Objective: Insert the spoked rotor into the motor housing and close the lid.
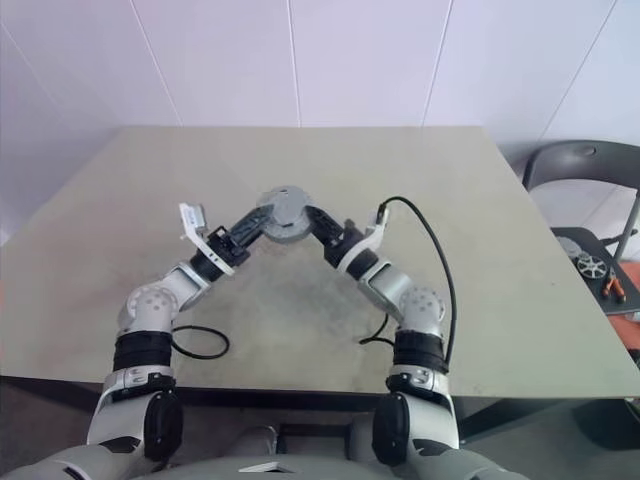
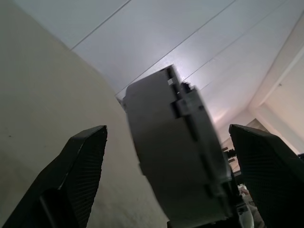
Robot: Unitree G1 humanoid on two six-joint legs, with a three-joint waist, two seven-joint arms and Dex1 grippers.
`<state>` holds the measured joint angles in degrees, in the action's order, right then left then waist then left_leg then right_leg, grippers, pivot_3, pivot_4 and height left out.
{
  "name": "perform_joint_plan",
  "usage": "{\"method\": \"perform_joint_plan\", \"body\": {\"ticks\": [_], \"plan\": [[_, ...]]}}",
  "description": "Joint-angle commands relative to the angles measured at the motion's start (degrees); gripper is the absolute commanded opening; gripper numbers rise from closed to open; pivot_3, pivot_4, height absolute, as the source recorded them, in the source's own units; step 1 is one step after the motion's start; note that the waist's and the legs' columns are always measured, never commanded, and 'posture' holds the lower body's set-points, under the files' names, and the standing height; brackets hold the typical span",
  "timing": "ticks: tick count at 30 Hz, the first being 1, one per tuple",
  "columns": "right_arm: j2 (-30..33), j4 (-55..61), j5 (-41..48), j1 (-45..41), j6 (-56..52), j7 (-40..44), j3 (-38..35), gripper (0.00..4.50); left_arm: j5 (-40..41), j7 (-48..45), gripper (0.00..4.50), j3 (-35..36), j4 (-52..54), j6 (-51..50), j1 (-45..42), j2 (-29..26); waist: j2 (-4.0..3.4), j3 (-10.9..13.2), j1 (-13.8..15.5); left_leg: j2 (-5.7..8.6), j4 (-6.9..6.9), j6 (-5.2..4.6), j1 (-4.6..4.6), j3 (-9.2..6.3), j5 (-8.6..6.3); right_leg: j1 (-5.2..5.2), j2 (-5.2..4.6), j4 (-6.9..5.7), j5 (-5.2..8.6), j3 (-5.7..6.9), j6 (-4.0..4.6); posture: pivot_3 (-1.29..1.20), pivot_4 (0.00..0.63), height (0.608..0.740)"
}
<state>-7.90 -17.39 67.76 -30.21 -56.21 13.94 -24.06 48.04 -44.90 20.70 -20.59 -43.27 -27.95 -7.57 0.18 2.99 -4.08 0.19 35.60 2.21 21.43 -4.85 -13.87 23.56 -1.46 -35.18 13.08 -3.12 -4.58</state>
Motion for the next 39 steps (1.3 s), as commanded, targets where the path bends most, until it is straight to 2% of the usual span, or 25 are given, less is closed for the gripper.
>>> {"method": "perform_joint_plan", "body": {"ticks": [1,11,14,17,19,27,38,39], "plan": [[-2.7,3.3,3.7,-2.9,-0.1,2.4,1.3,1.34,-0.3,-0.3,4.37,-1.1,-0.1,0.7,-2.0,-0.3,-0.01,0.0,0.0,0.0,0.0,0.0,0.0,0.0,0.0,0.0,0.0,-0.01,0.0,0.0,0.0,0.0,0.0,0.74],[-2.2,2.1,3.0,-2.8,0.0,2.1,2.6,1.34,1.6,-2.2,4.37,-1.7,0.7,-0.7,-2.7,-0.3,-0.01,0.0,0.0,0.0,0.01,0.0,0.0,0.0,0.0,0.0,0.0,-0.02,-0.01,-0.01,-0.01,0.0,0.0,0.74],[-2.1,2.1,3.0,-2.8,0.2,2.1,2.8,1.34,2.3,-1.4,3.74,-0.8,0.1,-1.0,-3.0,0.0,-0.01,0.0,0.0,0.0,0.02,0.0,0.0,0.0,0.0,-0.01,0.0,-0.02,-0.01,-0.01,-0.01,0.0,0.0,0.74],[-2.0,1.9,2.7,-2.8,0.5,2.2,3.0,1.34,3.7,-1.3,2.8,0.0,0.0,-1.6,-3.1,0.1,0.0,0.0,0.0,0.0,0.04,0.0,0.01,0.0,0.0,-0.01,0.0,-0.02,-0.01,-0.01,-0.01,0.0,0.0,0.74],[-1.9,1.5,2.3,-2.9,0.8,2.5,3.2,1.34,4.6,-1.4,2.63,0.1,0.4,-2.1,-3.0,0.2,0.0,0.0,0.0,0.0,0.05,0.0,0.01,0.0,0.0,-0.01,0.0,-0.01,-0.02,-0.01,-0.03,0.0,0.0,0.74],[-1.8,0.1,0.3,-3.4,4.0,1.2,3.0,1.34,7.0,-1.8,2.5,0.4,1.4,-3.3,-2.7,0.3,0.0,0.0,0.0,0.0,0.05,0.0,0.0,0.0,0.0,-0.02,0.0,-0.02,-0.02,-0.01,-0.03,0.0,0.0,0.74],[-1.2,-2.7,-2.7,-4.6,10.1,0.8,3.1,1.34,4.9,0.7,2.48,-0.7,-0.6,-0.9,-3.7,1.0,0.0,0.0,0.0,0.01,0.06,0.0,0.01,0.0,0.0,-0.02,0.0,-0.02,-0.04,-0.01,-0.06,0.0,0.0,0.74],[-1.2,-2.7,-2.7,-4.6,10.2,0.7,3.1,1.67,4.7,0.8,2.48,-0.7,-0.7,-0.7,-3.8,1.1,0.0,0.0,0.0,0.01,0.06,0.0,0.01,0.0,0.0,-0.02,0.0,-0.02,-0.04,-0.01,-0.07,0.0,0.0,0.74]]}}
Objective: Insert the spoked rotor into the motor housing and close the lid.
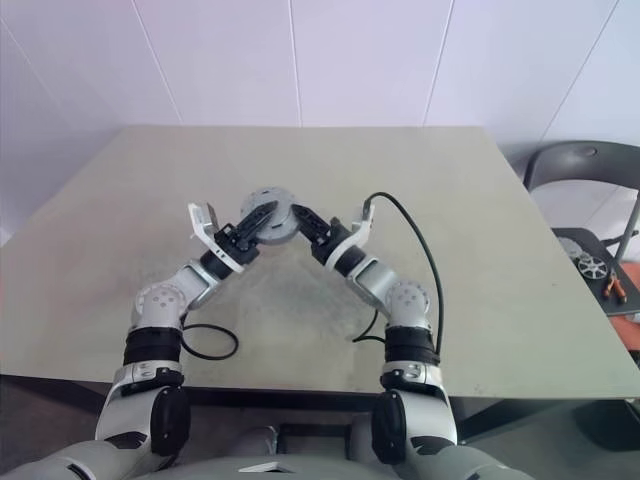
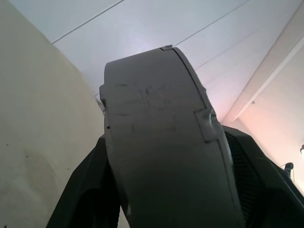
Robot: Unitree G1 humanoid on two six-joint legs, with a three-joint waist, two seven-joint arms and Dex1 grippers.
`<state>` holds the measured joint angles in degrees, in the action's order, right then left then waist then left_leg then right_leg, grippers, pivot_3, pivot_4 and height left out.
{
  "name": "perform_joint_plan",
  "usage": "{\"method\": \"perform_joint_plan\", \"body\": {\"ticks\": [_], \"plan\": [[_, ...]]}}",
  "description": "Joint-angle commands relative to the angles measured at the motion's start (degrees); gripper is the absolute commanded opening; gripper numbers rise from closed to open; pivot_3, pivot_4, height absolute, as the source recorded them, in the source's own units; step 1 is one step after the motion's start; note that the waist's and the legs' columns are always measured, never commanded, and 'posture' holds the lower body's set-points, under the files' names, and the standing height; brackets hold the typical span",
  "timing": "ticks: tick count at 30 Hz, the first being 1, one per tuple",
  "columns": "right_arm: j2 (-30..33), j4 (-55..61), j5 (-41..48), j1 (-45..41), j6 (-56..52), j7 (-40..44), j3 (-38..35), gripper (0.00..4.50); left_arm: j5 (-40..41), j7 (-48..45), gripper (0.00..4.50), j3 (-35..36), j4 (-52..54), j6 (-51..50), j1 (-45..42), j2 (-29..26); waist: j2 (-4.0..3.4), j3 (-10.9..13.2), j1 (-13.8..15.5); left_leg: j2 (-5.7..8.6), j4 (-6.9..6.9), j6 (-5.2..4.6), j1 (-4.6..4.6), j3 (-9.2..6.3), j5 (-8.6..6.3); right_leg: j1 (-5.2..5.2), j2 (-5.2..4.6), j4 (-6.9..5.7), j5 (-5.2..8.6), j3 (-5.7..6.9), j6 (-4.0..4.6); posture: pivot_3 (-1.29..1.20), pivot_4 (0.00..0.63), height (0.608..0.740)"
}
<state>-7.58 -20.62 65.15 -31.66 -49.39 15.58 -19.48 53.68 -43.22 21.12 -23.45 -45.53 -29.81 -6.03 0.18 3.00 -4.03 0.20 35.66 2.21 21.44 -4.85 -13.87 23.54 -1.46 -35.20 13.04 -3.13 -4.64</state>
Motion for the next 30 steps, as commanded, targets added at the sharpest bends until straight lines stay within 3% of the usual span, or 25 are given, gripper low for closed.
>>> {"method": "perform_joint_plan", "body": {"ticks": [1,6,13,17,21,30], "plan": [[-1.6,0.5,0.1,-3.1,3.4,-0.8,-1.5,2.09,-1.2,-0.8,2.48,-1.1,1.9,1.9,-2.1,-0.5,0.0,0.0,0.0,0.0,0.0,0.0,0.0,0.0,0.0,0.0,0.0,0.0,-0.01,0.0,-0.01,0.0,0.0,0.74],[-1.7,0.6,0.0,-3.0,4.1,-0.9,-1.3,3.67,-2.3,-0.3,2.48,-0.5,0.5,3.4,-2.8,-0.2,0.0,0.0,-0.1,0.02,0.03,0.0,-0.01,0.0,0.0,-0.02,0.0,0.0,-0.01,-0.04,-0.01,0.0,0.0,0.74],[-1.5,0.2,-0.5,-3.2,5.6,-1.1,-1.5,3.67,-2.9,2.8,2.48,2.5,-4.1,8.6,-5.2,0.0,0.0,0.0,0.0,0.02,0.04,0.0,0.0,0.0,0.0,-0.02,0.01,-0.01,-0.03,-0.04,-0.05,0.0,0.0,0.74],[-1.4,0.2,-0.6,-3.3,5.9,-1.0,-1.4,3.69,-3.6,7.1,2.15,6.7,-9.9,15.4,-8.1,-0.2,0.0,0.0,0.0,0.02,0.09,0.0,-0.01,0.0,0.0,-0.03,0.01,-0.02,-0.05,-0.04,-0.07,0.0,0.0,0.74],[-1.3,-0.1,-0.7,-3.5,6.2,-1.0,-1.4,3.69,-7.1,14.8,2.15,11.2,-18.0,27.6,-11.8,-2.3,0.0,0.0,0.0,0.02,0.06,0.0,-0.01,-0.01,0.0,-0.03,0.01,-0.02,-0.06,-0.03,-0.1,0.0,0.0,0.74],[-0.8,1.6,-5.4,-3.0,8.6,1.7,2.0,3.69,-15.9,23.0,2.15,12.6,-30.8,44.4,-13.6,-7.9,0.04,0.0,0.3,0.03,-0.02,0.0,0.03,-0.01,0.0,0.0,-0.01,0.0,-0.09,-0.04,-0.13,0.0,0.0,0.74]]}}
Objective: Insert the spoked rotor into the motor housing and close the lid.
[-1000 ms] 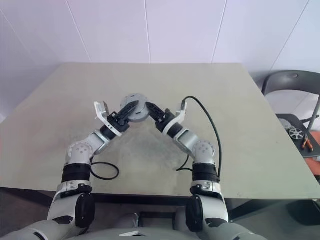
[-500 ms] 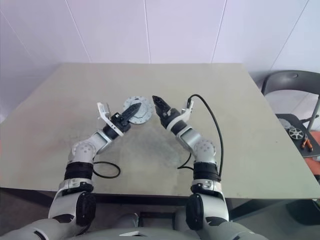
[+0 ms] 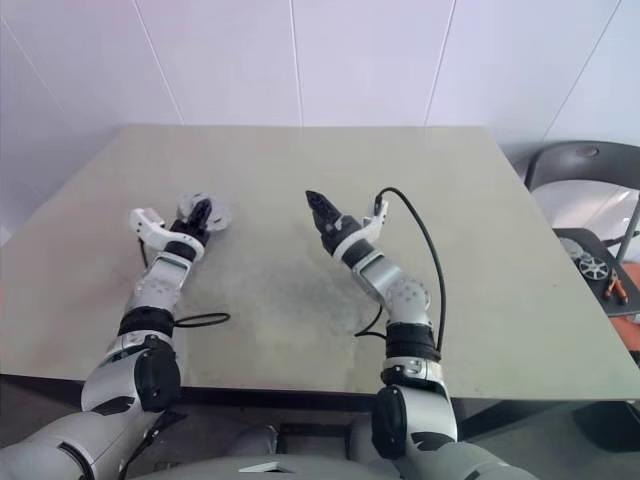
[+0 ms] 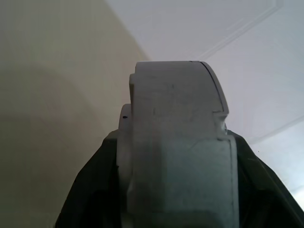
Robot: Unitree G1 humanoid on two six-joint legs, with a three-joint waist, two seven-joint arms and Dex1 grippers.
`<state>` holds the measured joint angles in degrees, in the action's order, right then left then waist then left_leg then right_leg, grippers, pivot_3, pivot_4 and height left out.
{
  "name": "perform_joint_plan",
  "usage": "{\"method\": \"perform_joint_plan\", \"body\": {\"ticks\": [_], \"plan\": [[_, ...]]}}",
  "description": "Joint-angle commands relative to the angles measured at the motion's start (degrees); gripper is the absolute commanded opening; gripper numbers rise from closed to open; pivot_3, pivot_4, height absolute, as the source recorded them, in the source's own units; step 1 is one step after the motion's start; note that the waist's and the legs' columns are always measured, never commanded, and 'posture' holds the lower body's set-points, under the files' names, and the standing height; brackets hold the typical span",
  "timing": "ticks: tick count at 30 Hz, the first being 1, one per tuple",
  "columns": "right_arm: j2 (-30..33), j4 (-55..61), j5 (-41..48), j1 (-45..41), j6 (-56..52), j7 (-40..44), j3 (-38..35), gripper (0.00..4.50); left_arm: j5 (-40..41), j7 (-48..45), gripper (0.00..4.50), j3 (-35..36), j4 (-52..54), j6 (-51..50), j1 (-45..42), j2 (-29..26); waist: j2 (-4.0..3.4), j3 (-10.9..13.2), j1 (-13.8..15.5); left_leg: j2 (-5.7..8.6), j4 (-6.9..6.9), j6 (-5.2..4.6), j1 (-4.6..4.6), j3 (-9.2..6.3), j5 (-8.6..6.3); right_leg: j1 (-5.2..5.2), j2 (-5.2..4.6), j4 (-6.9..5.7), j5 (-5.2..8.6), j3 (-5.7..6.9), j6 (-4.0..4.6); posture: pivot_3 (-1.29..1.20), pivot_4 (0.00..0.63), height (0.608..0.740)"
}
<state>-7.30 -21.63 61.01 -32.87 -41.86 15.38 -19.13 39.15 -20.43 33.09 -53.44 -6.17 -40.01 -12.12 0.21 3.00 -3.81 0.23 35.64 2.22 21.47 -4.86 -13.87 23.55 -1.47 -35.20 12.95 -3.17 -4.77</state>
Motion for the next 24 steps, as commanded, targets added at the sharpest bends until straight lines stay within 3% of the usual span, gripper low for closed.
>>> {"method": "perform_joint_plan", "body": {"ticks": [1,9,24], "plan": [[-1.0,2.9,-1.5,-1.7,1.0,2.2,1.9,3.69,-1.5,0.1,2.15,1.1,-2.0,5.7,-3.6,-2.4,0.01,0.0,0.1,0.01,0.01,0.0,0.0,0.0,0.0,0.0,-0.01,0.0,0.0,0.0,0.0,0.0,0.0,0.74],[-1.0,2.7,-2.3,-1.6,1.4,3.1,1.9,3.69,1.2,-2.6,2.15,5.1,-5.1,5.6,-4.6,-3.4,0.04,0.0,-0.1,0.02,0.05,0.0,0.0,-0.01,0.0,-0.02,-0.01,-0.02,-0.01,0.0,0.0,0.0,0.0,0.74],[-1.1,2.0,-2.9,-1.8,0.9,3.6,1.8,3.69,2.4,-5.7,2.15,6.1,-4.0,3.7,-4.5,-2.9,0.05,0.0,-0.1,0.01,0.05,0.0,-0.03,-0.02,0.0,-0.01,-0.01,-0.09,-0.02,0.0,0.01,0.0,0.0,0.74]]}}
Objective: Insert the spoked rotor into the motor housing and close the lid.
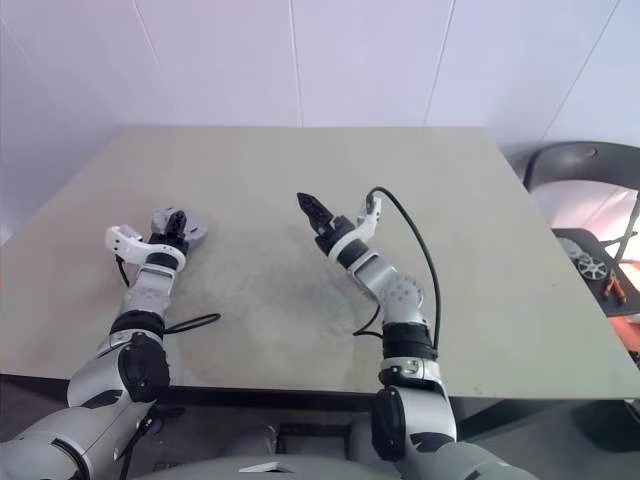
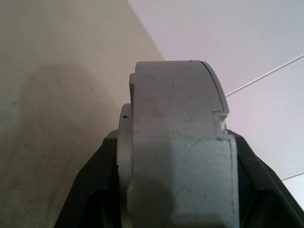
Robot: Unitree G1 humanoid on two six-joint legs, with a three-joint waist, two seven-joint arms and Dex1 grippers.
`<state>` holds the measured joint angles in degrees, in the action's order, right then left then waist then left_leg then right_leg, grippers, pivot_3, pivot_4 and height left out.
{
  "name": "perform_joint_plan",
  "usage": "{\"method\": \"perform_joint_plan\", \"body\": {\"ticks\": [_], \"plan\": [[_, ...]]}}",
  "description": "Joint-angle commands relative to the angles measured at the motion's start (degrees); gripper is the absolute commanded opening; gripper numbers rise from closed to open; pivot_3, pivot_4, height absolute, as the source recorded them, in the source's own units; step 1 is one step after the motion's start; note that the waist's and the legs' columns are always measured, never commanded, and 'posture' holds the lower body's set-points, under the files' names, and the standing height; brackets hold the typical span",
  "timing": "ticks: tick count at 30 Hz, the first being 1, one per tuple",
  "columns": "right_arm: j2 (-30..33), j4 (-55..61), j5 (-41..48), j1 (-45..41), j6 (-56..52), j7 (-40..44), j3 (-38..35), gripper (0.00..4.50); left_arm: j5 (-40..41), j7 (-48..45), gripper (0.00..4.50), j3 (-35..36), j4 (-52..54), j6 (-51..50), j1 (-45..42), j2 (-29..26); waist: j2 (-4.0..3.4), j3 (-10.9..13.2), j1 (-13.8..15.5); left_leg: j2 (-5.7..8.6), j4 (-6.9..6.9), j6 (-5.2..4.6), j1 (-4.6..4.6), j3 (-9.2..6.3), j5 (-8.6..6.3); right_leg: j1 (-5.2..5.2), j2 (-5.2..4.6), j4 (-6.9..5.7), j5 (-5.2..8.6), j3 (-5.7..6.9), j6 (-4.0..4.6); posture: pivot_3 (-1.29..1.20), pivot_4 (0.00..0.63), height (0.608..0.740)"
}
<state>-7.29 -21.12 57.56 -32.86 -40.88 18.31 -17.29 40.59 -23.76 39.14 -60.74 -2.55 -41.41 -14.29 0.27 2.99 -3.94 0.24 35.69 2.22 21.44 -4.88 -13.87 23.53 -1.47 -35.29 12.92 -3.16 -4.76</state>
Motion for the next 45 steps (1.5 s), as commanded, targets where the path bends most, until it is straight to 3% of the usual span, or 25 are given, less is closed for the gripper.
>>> {"method": "perform_joint_plan", "body": {"ticks": [1,20,39,45], "plan": [[-1.2,1.5,0.5,-1.8,-0.1,0.7,-0.1,3.69,1.1,-2.4,2.15,0.1,3.3,-0.1,-3.1,-0.7,0.0,0.0,0.0,0.0,0.0,0.0,0.0,0.0,0.0,0.0,0.0,0.0,0.0,0.0,0.0,0.0,0.0,0.74],[-1.0,1.5,0.8,-2.0,-1.1,0.8,-0.2,3.69,0.8,-3.3,2.15,0.0,3.1,-0.6,-3.5,-0.8,0.01,0.0,0.0,0.0,0.01,0.0,-0.02,0.0,0.0,0.0,0.0,-0.06,-0.01,0.0,0.01,0.0,0.0,0.74],[-1.8,1.8,0.7,-1.6,-0.9,0.2,-0.1,3.69,-1.4,3.3,2.15,0.2,-0.3,-0.7,-2.2,-1.4,0.03,0.0,-0.1,0.0,0.15,0.0,-0.09,-0.01,0.0,-0.03,0.02,-0.25,0.0,0.0,-0.01,0.0,0.0,0.74],[-1.9,1.8,0.6,-1.5,-0.8,0.1,-0.1,3.69,-0.5,4.8,4.14,1.2,-1.1,-0.8,-2.4,-1.5,0.03,0.0,0.0,0.0,0.3,0.0,-0.08,-0.01,0.0,-0.06,0.03,-0.33,0.0,0.0,-0.01,0.0,0.0,0.74]]}}
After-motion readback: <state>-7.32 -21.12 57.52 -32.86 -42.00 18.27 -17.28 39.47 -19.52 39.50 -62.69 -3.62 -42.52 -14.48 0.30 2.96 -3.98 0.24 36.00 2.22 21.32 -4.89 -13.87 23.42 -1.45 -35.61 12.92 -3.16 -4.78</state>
